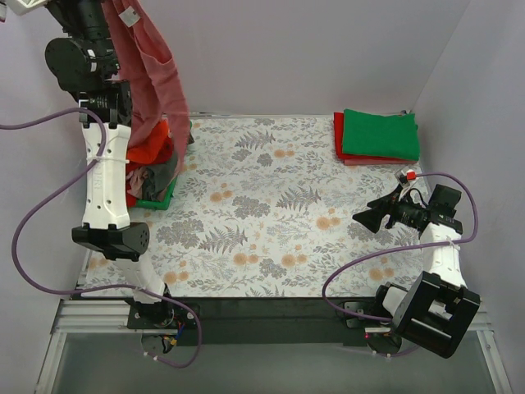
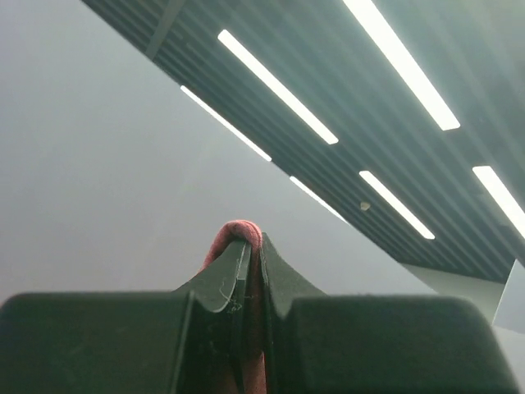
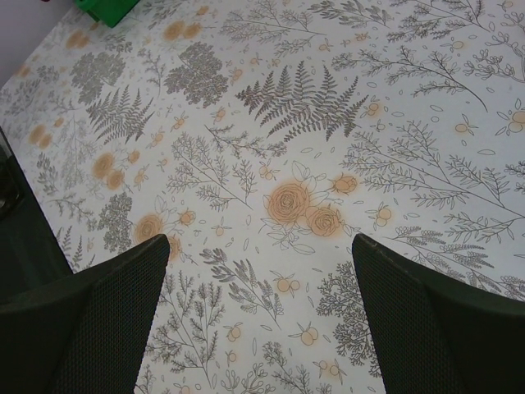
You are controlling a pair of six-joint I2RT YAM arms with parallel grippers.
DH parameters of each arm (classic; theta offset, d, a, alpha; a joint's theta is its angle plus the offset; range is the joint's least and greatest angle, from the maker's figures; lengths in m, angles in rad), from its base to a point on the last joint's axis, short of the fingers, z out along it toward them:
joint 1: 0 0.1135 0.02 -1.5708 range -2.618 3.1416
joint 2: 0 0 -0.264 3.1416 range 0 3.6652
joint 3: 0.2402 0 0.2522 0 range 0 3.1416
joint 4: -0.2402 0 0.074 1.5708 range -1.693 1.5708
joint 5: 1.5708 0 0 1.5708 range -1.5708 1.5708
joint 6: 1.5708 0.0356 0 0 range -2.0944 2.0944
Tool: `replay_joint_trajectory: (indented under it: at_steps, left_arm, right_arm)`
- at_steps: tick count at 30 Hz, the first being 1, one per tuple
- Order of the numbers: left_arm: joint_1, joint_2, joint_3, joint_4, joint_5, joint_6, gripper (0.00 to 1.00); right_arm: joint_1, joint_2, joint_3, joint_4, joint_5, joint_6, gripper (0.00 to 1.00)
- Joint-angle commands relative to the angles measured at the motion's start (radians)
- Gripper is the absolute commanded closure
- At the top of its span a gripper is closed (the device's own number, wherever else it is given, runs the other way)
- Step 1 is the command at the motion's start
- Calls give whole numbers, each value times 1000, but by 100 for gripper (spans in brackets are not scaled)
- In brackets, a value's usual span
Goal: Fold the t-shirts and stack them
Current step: Grab the tshirt from the pile, then move the tshirt to the center of the board
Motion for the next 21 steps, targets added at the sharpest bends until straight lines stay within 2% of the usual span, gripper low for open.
replay_joint_trajectory:
  at_steps: [1, 9, 15, 21]
  left_arm:
    - [3, -40, 8, 105, 21, -27, 100]
    - [-163, -65, 14, 131, 114, -90, 100]
    - [-313, -82, 3, 130, 148, -70, 100]
    - [-456, -121, -69, 127, 165, -38, 100]
  right_arm:
    - [-9, -5, 34, -9, -31, -18, 2]
    - [-9, 2, 36, -14, -27, -26, 2]
    - [-15, -4, 34, -18, -21, -33, 2]
    - [-29, -10, 34, -20, -15, -38, 2]
